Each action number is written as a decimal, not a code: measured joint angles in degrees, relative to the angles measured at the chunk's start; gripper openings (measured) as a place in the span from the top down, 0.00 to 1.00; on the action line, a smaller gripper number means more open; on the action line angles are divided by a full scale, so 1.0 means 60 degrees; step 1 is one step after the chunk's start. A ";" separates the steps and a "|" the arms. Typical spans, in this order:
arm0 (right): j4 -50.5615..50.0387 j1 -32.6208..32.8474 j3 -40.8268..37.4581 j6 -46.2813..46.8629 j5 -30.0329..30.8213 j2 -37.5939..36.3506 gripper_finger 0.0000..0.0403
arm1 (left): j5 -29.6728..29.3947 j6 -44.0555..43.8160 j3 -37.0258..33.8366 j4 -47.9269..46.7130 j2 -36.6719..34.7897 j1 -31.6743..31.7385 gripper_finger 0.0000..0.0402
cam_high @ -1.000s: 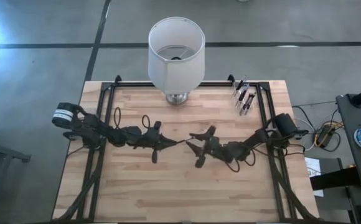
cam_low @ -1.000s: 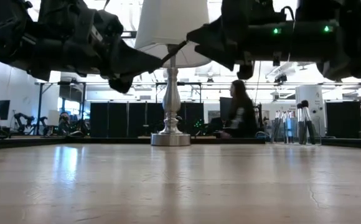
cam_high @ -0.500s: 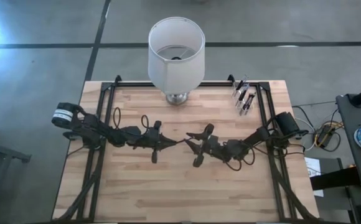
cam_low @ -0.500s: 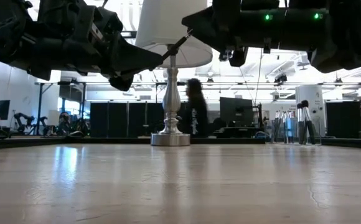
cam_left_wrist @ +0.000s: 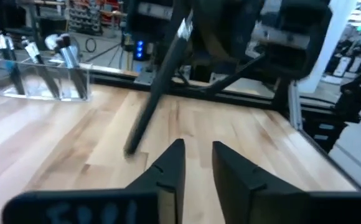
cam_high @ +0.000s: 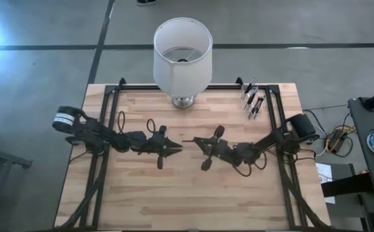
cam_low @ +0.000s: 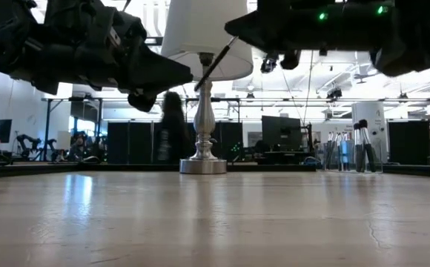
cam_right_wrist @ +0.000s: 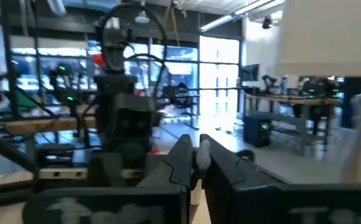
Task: Put items in baskets/containers
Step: Put the blush brush into the transparent organizer
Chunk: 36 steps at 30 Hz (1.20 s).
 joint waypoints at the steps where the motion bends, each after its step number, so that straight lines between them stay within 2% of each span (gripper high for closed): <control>1: -0.0225 0.0000 -0.0085 -0.0038 0.0163 -0.0225 0.97 | -0.0019 0.0004 0.0000 -0.0178 -0.0100 0.0009 0.81; 4: -0.1481 0.0018 -0.0399 -0.0085 0.0567 -0.1278 0.97 | -0.0095 0.0210 -0.0004 -0.0800 -0.0590 0.0094 0.79; 7: -0.3670 -0.0009 -0.0697 0.0340 0.1193 -0.2799 0.97 | 0.0048 0.0930 -0.0042 -0.1561 -0.1303 0.0131 0.78; 11: -0.8328 -0.0244 -0.0878 0.1929 0.2420 -0.5382 0.97 | 0.0117 0.1123 -0.0284 -0.2134 -0.2252 0.0190 0.80; 14: -1.2336 -0.0720 -0.0794 0.3792 0.3080 -0.7422 0.97 | 0.0092 0.1222 -0.0614 -0.2291 -0.2841 0.0378 0.87; 17: -1.5649 -0.1449 -0.0687 0.5407 0.3194 -0.9132 0.97 | 0.0096 0.1275 -0.1074 -0.2103 -0.3171 0.0668 0.97; 20: -1.7953 -0.2516 -0.0636 0.6685 0.2888 -1.0408 0.97 | 0.0183 0.1243 -0.1465 -0.1629 -0.3321 0.1074 0.99; 23: -1.9234 -0.3767 -0.0672 0.7421 0.2392 -1.1179 0.97 | 0.0371 0.1058 -0.1637 -0.1354 -0.3357 0.1393 1.00; 27: -1.9555 -0.5325 -0.0763 0.7462 0.1497 -1.1474 0.97 | 0.0380 0.0954 -0.1668 -0.1307 -0.3329 0.1576 1.00; 32: -1.9550 -0.6961 -0.0765 0.7129 0.0451 -1.0974 0.97 | 0.0389 0.0937 -0.1670 -0.1314 -0.3295 0.1574 1.00; 36: -1.9557 -0.7830 -0.0773 0.6932 0.0001 -1.0343 0.97 | 0.0387 0.0914 -0.1712 -0.1347 -0.3295 0.1574 1.00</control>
